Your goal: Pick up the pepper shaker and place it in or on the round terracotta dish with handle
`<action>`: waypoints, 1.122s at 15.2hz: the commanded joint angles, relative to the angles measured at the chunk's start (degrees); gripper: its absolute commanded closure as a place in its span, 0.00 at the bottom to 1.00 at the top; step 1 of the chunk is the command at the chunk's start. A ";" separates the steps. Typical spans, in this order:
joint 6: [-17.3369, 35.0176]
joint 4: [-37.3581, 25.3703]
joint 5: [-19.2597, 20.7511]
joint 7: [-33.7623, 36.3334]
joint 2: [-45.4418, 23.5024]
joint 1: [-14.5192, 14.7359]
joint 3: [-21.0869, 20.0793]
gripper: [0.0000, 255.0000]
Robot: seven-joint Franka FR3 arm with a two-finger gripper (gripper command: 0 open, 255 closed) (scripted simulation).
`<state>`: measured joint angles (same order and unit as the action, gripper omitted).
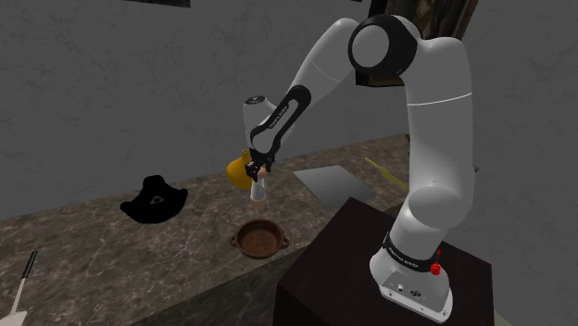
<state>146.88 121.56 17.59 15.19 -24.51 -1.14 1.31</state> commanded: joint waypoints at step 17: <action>-9.81 -0.56 -2.75 -3.34 9.41 -0.59 -1.29 1.00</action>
<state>137.65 121.15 14.97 11.92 -15.51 -1.77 0.10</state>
